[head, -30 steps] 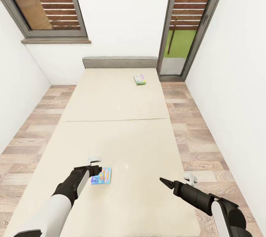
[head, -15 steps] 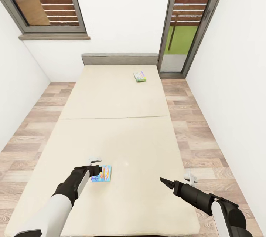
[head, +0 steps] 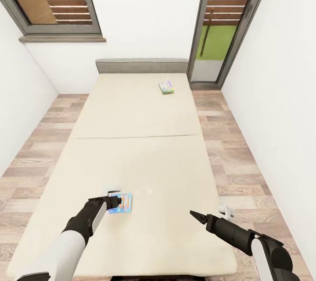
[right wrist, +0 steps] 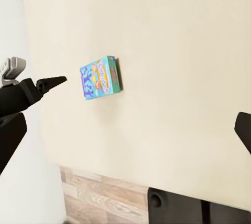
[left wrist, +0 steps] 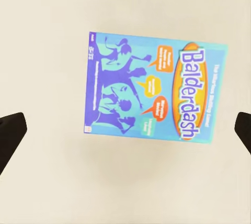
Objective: Put all the toys in the child's room - the three board games (two on the bed and one on the table), the two jigsaw puzzles on the table, and the tennis ball on the table - inside the toy box on the table in the child's room.
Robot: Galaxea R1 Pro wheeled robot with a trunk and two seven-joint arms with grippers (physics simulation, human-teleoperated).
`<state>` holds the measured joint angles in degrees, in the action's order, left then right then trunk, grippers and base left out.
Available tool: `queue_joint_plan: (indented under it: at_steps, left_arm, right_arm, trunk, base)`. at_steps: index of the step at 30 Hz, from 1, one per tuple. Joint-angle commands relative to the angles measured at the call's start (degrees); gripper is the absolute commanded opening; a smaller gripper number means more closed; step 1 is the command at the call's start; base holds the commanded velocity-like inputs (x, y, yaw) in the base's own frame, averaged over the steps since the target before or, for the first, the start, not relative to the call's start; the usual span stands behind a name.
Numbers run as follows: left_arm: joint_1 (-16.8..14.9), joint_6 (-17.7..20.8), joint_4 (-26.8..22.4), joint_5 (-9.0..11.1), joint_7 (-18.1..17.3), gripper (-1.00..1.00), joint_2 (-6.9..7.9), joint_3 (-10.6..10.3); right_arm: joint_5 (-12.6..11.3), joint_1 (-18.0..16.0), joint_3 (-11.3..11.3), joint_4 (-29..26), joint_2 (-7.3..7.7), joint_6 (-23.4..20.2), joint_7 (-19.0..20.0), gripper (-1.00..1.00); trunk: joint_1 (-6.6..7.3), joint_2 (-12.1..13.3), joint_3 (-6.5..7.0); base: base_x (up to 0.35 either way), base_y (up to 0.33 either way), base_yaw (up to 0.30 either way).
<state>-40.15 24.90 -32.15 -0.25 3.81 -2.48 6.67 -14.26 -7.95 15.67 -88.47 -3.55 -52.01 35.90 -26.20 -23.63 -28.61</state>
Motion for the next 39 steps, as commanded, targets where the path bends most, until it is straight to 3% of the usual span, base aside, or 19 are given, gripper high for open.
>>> queue_joint_plan:
  at_steps: [1,23,31,39]
  left_arm:
    - [0.0,0.3,-0.1,0.0,0.1,1.00,-0.07,0.3]
    - [-0.3,1.2,-0.7,0.1,0.2,1.00,0.16,0.7]
    - [-10.1,8.8,-1.2,0.0,-0.1,1.00,0.61,0.8]
    - [-15.5,10.5,-0.6,0.0,-0.2,1.00,2.02,1.0]
  right_arm:
    - [0.1,0.0,0.1,0.0,-0.06,-0.3,0.3,1.00]
    - [0.3,0.0,0.1,0.0,-0.16,-0.3,0.3,1.00]
    - [0.2,0.0,0.1,0.0,-0.08,-0.4,0.3,1.00]
    - [0.3,0.0,0.1,0.0,-0.06,-0.4,0.3,1.00]
  trunk:
    - [-0.02,-0.1,-0.18]
    - [-0.02,-0.1,-2.25]
    - [-0.02,-0.1,-3.00]
    - [-0.02,-0.1,-3.76]
  base:
    - [0.000,0.000,0.000]
    - [0.000,0.000,0.000]
    - [0.000,0.000,0.000]
    - [0.000,0.000,0.000]
